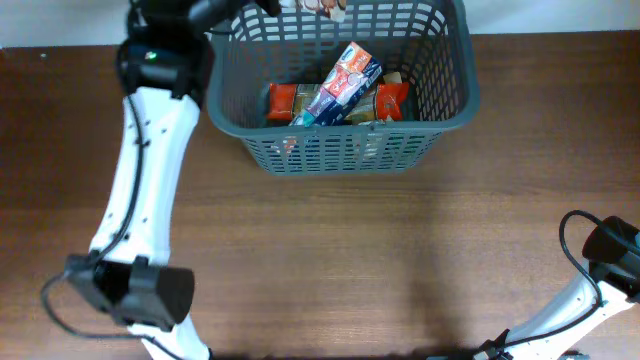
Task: Pack container
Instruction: 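Lift the pouch and carry it over the basket with the left gripper, then release the pouch into the basket by opening the left gripper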
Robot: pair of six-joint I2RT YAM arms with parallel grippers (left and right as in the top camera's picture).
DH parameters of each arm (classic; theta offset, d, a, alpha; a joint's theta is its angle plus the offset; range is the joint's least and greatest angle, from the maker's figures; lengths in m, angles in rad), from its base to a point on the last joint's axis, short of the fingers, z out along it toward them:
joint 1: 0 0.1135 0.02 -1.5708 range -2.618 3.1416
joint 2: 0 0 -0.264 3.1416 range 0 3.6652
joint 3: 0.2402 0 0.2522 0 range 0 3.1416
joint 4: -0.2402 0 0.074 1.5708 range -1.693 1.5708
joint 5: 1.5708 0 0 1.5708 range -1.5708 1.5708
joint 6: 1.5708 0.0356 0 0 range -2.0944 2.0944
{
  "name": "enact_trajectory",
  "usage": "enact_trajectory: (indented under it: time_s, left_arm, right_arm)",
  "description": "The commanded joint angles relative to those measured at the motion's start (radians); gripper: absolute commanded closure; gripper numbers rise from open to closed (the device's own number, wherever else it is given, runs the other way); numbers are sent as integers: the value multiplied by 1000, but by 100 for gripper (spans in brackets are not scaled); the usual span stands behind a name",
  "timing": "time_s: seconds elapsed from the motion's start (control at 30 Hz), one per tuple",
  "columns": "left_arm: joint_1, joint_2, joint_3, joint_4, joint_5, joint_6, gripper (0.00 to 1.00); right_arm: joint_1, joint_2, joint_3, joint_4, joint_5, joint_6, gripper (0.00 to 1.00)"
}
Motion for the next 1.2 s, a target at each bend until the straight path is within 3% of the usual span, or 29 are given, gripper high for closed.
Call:
enact_trajectory:
  time_s: [0.0,0.4,0.7,0.73,0.83,0.97,1.17]
  left_arm:
    - [1,77,-5,-41,-34,48,98]
    - [-2,174,-5,-228,-35,71,98]
    - [-2,211,-5,-383,-78,71,90]
    - [-2,211,-5,-392,-80,71,82]
    - [-2,211,-5,-396,-79,70,39]
    - [1,210,-5,-395,-79,70,3]
    - [18,193,36,-393,29,58,0]
  right_arm:
    - [1,-24,-2,-6,-5,1,1]
    - [1,-24,-2,-6,-5,1,1]
    - [1,-24,-2,-6,-5,1,1]
    - [1,-24,-2,-6,-5,1,1]
    - [1,-24,-2,-6,-5,1,1]
    - [1,-24,-2,-6,-5,1,1]
    - [1,-24,-2,-6,-5,1,1]
